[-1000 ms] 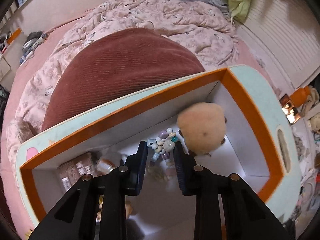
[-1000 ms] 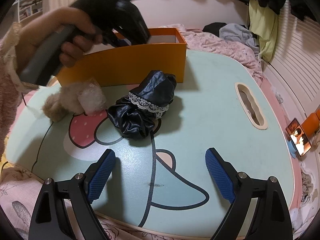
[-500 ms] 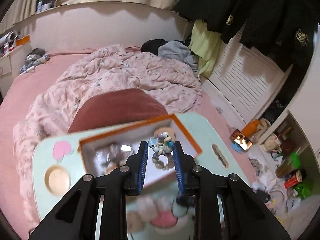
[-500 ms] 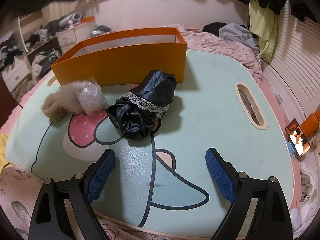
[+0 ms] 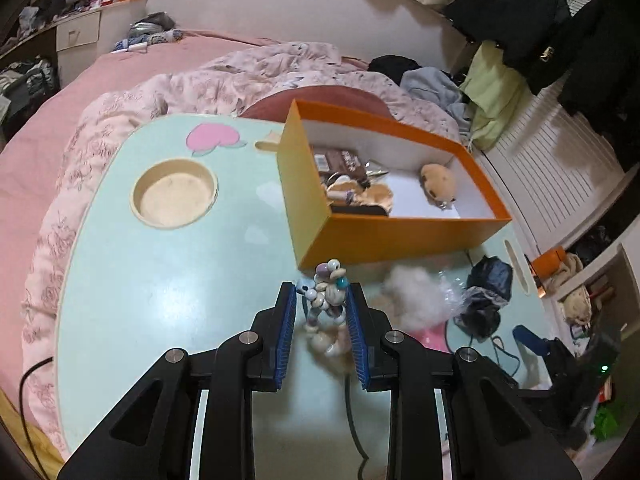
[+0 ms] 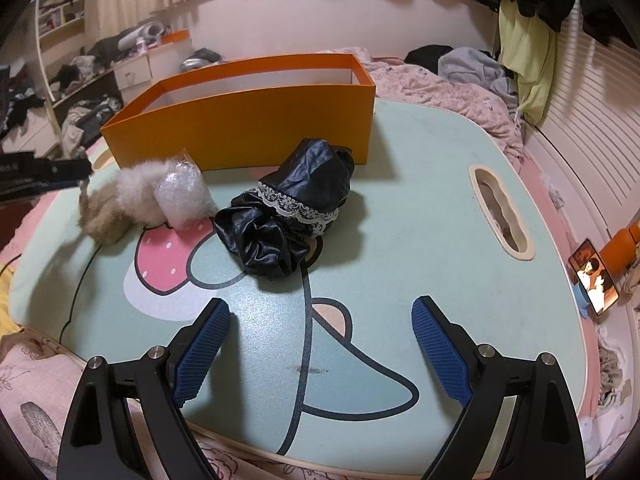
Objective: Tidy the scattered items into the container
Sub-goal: 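Grasp the bead bracelet in the box with the left gripper, place on table, then grasp the tan plush ball in the box with the right gripper, place on table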
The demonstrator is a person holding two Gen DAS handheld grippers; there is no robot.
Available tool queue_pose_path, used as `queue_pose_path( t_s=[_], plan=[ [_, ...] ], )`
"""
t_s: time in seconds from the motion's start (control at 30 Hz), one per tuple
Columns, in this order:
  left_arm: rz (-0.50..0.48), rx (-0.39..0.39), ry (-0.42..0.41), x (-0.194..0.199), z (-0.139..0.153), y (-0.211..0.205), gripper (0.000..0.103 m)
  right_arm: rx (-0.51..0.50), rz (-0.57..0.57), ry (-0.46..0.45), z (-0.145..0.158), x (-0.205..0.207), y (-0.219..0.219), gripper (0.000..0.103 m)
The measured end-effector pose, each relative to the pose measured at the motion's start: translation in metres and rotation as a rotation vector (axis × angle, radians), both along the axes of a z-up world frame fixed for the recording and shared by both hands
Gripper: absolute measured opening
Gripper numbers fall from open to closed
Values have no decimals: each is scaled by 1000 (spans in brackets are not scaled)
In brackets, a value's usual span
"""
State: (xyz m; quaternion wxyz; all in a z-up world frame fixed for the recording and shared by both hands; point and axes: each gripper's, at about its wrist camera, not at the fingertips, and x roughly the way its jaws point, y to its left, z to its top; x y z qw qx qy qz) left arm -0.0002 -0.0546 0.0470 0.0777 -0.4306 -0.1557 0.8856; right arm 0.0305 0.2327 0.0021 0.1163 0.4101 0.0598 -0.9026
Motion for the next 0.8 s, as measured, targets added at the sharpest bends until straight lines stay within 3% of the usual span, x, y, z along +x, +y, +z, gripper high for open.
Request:
queue_pose_path(
  t_s=[0.13,0.27,0.5,0.57,0.67,0.73,0.8],
  plan=[
    [4,35,5,0,-12,-1,30,0,0,0,0,0,0,93],
    [-3,85,33,5,-17,-1,44,0,-1,0,0,0,1,93],
    [-7,107,114,13,-15,-2,44,-25,-9,16,11,-2,7,92],
    [-13,136,114,13,-19,-3,45,-28,-17,81,31,-4,10,84],
    [-13,204,106,11,-28,-9,54,-52,-14,192,76,-16,7,84],
    [-5,242,110,13,-33,-12,55,-57,-7,227,102,-34,2,83],
    [-1,272,126,16,-35,-15,55,-66,20,230,124,-64,-9,74]
  ],
)
